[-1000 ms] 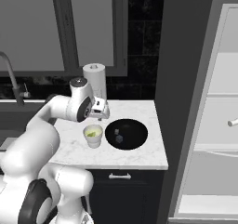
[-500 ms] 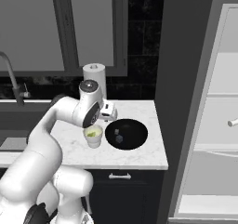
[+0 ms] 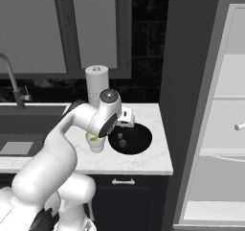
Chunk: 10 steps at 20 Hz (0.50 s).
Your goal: Grab a lemon wedge from the fridge and one ice cube from the ice bowl, and put them in the glass of lemonade.
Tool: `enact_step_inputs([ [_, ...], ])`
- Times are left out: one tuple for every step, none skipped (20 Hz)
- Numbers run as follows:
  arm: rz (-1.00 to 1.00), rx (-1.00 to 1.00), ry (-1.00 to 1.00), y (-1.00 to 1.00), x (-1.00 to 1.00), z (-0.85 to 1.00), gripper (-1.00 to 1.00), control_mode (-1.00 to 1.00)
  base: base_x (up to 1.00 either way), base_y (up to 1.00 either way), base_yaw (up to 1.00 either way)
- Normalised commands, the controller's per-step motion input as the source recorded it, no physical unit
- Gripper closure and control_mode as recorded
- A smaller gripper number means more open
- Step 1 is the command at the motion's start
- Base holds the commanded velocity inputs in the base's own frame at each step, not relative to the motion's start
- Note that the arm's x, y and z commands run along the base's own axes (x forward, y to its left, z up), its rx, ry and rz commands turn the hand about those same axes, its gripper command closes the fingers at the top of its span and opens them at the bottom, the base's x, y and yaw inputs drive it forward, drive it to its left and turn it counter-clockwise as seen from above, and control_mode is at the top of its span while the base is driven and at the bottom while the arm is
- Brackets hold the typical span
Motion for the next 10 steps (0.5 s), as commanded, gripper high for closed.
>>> enact_step_inputs([
  [0.03,-0.02,0.12,-0.29,0.59,-0.10,-1.00,-1.00,0.00,0.00,0.00],
  [0.02,-0.02,0.17,-0.29,0.59,-0.19,-1.00,-1.00,0.00,0.00,0.00],
  [0.03,-0.03,0.23,-0.25,0.61,-0.31,-1.00,-1.00,0.00,0.00,0.00],
  [0.03,-0.04,0.30,-0.24,0.62,-0.30,-1.00,-1.00,0.00,0.00,0.00],
  [0.03,-0.03,0.31,-0.21,0.61,-0.33,-1.00,-1.00,0.00,0.00,0.00],
  [0.04,-0.03,0.34,-0.15,0.59,-0.34,-1.00,-1.00,0.00,0.00,0.00],
  [0.04,-0.02,0.36,-0.07,0.51,-0.35,-1.00,-1.00,0.00,0.00,0.00],
  [0.04,0.00,0.34,0.00,0.31,-0.26,-1.00,-1.00,0.00,0.00,0.00],
  [0.04,0.00,0.30,0.00,0.22,-0.19,-1.00,-1.00,0.00,0.00,0.00],
  [0.05,0.00,0.24,0.00,0.29,-0.25,-1.00,-1.00,0.00,0.00,0.00],
])
